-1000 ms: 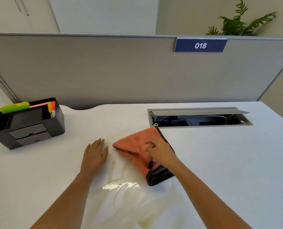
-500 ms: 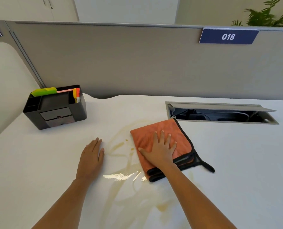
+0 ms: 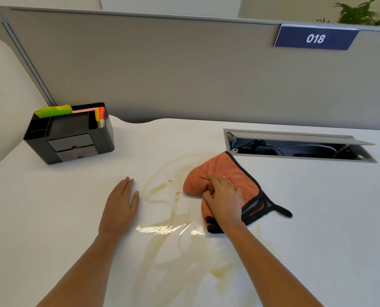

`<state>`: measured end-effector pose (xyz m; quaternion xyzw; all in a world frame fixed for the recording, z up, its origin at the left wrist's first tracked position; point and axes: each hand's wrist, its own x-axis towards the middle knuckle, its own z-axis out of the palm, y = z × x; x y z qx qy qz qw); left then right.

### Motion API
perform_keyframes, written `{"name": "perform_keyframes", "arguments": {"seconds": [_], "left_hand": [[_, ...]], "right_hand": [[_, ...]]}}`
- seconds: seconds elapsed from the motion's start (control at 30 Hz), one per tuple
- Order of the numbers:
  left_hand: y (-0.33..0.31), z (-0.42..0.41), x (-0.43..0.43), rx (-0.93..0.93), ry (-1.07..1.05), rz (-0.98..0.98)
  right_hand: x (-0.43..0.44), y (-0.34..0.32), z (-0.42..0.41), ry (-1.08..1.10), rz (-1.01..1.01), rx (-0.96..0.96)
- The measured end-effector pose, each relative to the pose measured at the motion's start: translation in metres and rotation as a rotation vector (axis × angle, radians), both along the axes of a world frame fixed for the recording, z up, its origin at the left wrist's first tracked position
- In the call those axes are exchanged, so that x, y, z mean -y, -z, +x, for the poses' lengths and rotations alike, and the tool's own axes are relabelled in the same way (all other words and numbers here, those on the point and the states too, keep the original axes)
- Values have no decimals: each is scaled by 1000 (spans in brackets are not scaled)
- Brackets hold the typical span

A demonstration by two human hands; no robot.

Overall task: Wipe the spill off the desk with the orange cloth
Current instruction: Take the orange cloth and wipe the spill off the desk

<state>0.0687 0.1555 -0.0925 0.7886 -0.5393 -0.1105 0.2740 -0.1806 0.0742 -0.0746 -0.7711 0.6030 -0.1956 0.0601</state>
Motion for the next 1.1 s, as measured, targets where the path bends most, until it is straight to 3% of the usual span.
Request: {"name": "perform_keyframes", "arguments": {"seconds": [0.17,0.33,0.47,0.6,0.87,0.93,1.1], "left_hand": [[-1,0,1,21,0,-3],[1,0,1,30,6,-7],[1,1,1,34,13,-13],[0,2,1,21,15,-27],[2,2,1,35,17,-23],[1,2,2,33,18,-23],[-3,-1,-2,39,33,-2]], "right_hand": [[5,5,-38,64,-66,-28],[46,1,-20,265,164,-34],[35,-1,-15,49,160,-104],[-9,3,-40,-177,140,0],[29,-1,-74,197,96,29],[27,-1,-58,157,97,30],[-38,5,-46,-202,138,67]]}}
